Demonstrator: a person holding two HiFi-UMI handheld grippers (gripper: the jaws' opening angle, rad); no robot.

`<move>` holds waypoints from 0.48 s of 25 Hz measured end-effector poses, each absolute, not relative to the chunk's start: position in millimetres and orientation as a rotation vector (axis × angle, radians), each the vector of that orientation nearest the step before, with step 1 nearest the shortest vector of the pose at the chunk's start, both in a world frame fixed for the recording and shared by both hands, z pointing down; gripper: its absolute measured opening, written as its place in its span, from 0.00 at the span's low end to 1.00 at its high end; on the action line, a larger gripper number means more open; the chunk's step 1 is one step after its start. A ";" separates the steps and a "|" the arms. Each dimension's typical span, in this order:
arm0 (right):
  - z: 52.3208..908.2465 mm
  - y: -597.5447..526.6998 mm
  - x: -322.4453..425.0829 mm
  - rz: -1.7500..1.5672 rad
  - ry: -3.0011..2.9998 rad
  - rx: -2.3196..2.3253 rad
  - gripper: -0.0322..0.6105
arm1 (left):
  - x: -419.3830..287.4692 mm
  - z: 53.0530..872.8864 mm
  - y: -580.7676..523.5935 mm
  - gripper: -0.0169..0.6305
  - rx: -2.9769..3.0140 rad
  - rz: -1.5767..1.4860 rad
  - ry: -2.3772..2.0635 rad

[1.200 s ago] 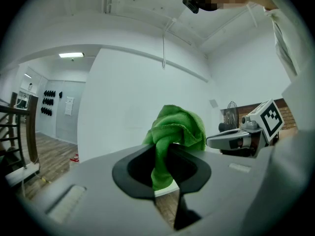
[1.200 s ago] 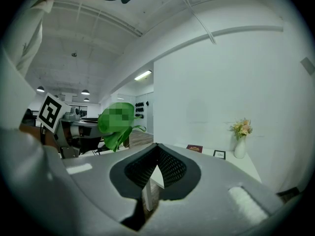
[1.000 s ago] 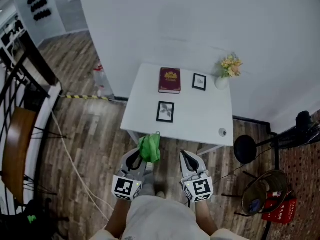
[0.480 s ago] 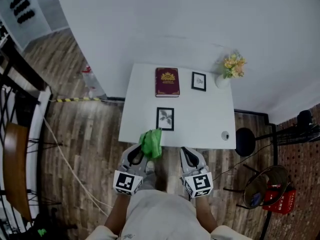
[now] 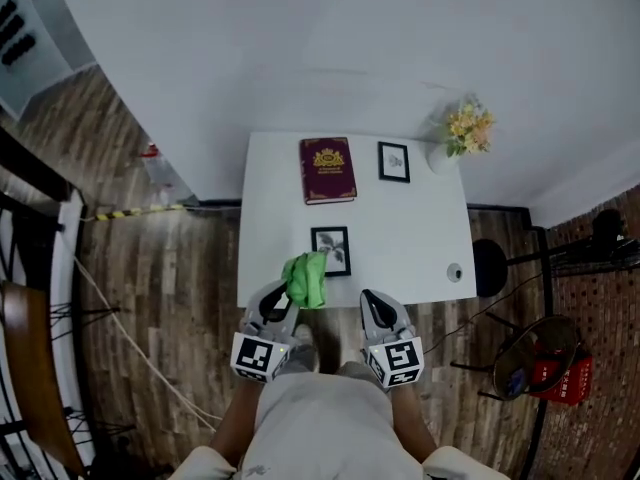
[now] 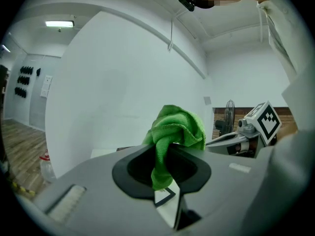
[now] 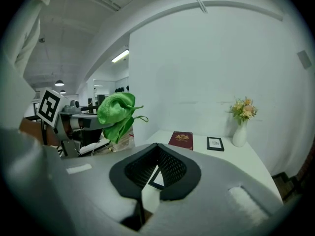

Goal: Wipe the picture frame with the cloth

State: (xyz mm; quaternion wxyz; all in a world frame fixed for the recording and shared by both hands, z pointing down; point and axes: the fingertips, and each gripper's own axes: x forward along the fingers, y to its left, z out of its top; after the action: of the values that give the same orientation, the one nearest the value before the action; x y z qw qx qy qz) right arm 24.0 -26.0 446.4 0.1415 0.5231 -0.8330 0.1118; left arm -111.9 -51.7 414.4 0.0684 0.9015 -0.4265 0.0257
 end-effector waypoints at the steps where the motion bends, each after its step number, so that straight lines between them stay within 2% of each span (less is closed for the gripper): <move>1: 449.5 -29.6 23.4 0.329 -2.394 1.516 0.05 | -111.8 418.1 -56.5 0.15 2.716 0.083 -1.269; 12: 483.7 -63.6 29.6 0.393 -2.295 1.540 0.05 | -100.3 457.1 -100.9 0.15 2.695 0.138 -1.173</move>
State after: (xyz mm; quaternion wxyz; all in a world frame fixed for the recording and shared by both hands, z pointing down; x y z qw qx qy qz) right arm 29.6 -63.6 483.7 0.1740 0.5432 -0.8096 0.1385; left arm -100.3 -100.9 457.1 0.0995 0.9114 -0.3965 0.0466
